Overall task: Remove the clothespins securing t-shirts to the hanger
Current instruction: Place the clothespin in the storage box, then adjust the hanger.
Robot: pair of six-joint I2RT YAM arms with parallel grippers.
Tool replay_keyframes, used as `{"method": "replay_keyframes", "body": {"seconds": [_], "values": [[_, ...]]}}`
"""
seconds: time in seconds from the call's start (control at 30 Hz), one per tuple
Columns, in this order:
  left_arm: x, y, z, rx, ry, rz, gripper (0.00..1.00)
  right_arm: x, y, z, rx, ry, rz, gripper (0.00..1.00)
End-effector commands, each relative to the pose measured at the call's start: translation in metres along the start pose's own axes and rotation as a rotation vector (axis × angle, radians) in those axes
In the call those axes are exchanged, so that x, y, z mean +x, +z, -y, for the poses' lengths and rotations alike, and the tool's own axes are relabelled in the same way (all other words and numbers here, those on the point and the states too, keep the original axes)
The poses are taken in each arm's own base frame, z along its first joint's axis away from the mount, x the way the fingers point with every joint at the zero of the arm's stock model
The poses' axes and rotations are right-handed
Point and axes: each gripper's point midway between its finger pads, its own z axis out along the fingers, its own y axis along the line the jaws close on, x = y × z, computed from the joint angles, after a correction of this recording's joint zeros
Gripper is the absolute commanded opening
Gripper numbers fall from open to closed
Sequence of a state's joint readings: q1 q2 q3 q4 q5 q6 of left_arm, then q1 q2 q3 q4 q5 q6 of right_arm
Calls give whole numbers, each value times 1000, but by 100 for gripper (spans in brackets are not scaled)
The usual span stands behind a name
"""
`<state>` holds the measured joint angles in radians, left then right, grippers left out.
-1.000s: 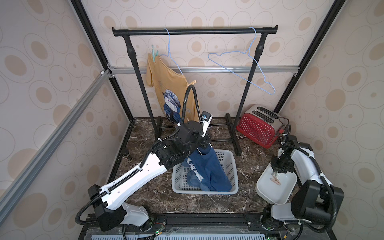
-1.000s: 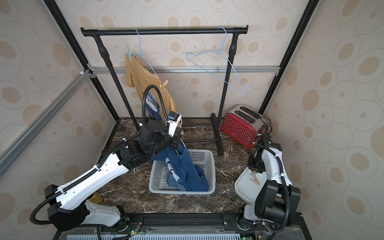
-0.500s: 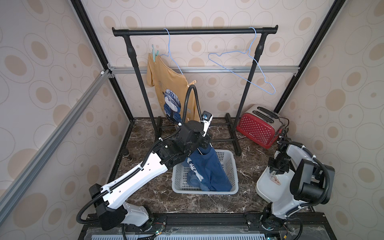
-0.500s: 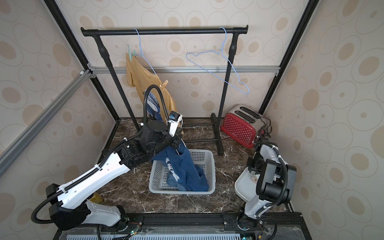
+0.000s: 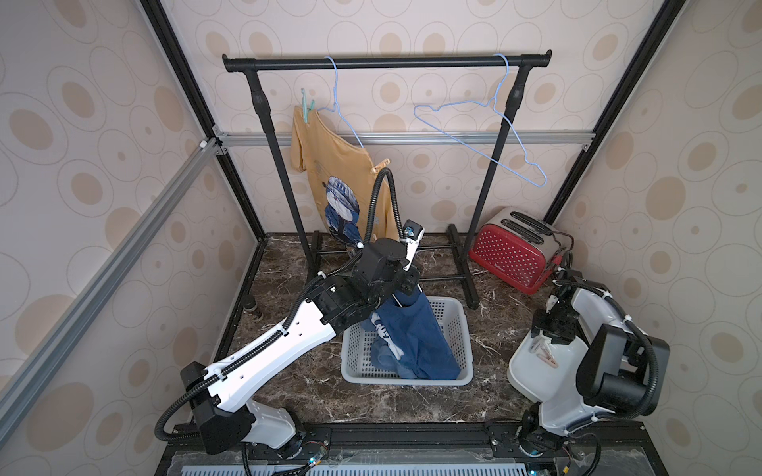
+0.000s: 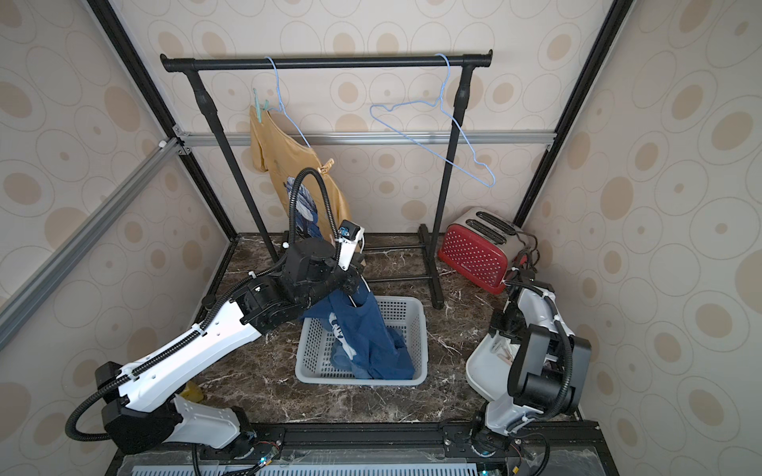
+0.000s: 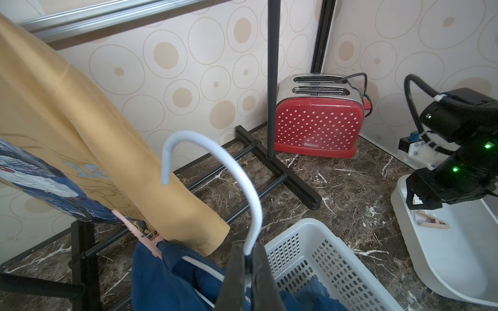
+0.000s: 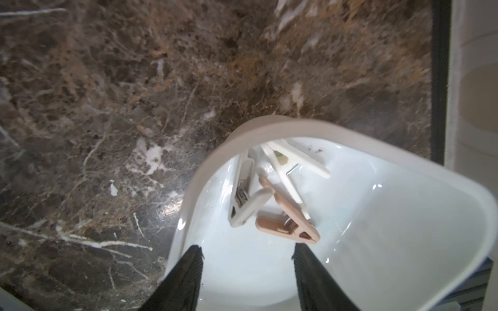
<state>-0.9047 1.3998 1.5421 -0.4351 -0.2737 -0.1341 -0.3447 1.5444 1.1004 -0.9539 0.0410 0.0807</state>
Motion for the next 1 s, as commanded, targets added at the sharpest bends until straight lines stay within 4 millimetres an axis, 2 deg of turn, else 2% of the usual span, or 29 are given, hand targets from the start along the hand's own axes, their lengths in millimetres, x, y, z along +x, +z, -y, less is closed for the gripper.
{"method": "replay_keyframes", "body": {"seconds": [0.0, 0.17, 0.33, 0.5, 0.63, 0.77, 0.97], "values": [[-26, -14, -5, -11, -28, 65, 0, 0, -29, -1, -28, 23, 91, 60], [-29, -19, -6, -5, -28, 67, 0, 10, -70, -5, -86, 36, 288, 66], [-30, -21, -6, -3, -26, 64, 0, 24, -112, -19, -194, 24, 477, 66], [-35, -23, -7, -5, -33, 69, 0, 37, -164, -33, -215, -89, 718, 67], [-41, -21, -6, -15, -40, 83, 0, 50, -222, -56, -364, -169, 926, 69], [-42, -15, -8, -36, -41, 82, 0, 61, -271, -85, -547, -270, 1034, 70], [-48, -9, -7, -43, -63, 88, 0, 71, -323, -116, -760, -372, 1101, 70]]}}
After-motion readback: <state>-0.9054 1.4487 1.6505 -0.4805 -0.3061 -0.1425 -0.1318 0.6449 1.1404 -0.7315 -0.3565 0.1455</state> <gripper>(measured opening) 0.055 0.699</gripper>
